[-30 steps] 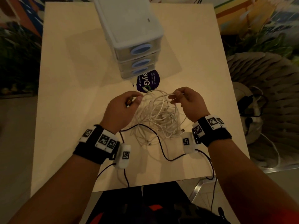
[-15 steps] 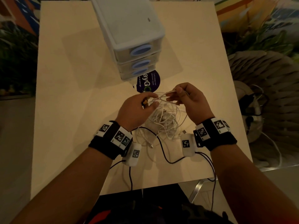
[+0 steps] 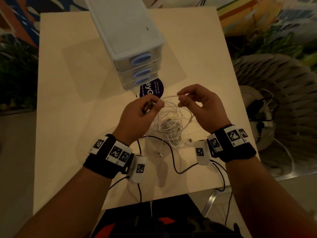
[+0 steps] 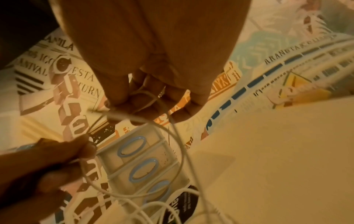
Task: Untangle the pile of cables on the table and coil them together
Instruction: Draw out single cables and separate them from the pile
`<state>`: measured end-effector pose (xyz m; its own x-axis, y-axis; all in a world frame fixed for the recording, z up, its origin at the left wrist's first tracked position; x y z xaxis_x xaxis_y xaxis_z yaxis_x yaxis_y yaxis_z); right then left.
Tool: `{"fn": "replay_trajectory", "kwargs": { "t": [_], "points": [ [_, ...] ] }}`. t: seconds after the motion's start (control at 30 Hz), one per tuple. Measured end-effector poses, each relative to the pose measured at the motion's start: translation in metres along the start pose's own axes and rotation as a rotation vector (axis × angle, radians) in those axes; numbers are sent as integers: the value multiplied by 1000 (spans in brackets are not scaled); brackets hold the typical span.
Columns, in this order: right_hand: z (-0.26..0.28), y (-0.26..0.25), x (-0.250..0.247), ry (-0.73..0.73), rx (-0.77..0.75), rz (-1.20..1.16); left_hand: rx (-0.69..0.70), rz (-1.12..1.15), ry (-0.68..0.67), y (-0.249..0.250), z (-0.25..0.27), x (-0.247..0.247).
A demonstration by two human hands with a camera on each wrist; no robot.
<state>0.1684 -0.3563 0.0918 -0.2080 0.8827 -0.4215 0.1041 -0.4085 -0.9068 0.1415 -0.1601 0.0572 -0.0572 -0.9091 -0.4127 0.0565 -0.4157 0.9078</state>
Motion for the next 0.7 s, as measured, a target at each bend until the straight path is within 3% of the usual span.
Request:
{"fn": "replay_trajectory", "kwargs": {
  "t": [0.33,0.53,0.7],
  "points": [
    [35,31,-28,-107,62,308,90,186,411,37,36,-74],
    [56,52,-43,-129,106,323,106,106,492,57,66,-85],
    [59,52,-53,-94,121,290,48,225,513,57,84,-82]
  ]
}}
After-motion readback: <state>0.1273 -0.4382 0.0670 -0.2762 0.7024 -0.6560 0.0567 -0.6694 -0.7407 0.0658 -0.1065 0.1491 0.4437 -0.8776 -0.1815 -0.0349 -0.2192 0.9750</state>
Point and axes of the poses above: each hand's wrist, its own z-axis away from the middle knuckle, its own x-axis out of the palm, y = z × x, the point moved 8 cm from there along -z, towards the middle knuckle, and after that the axes turned 1 degree about -x, right-handed, at the moved point
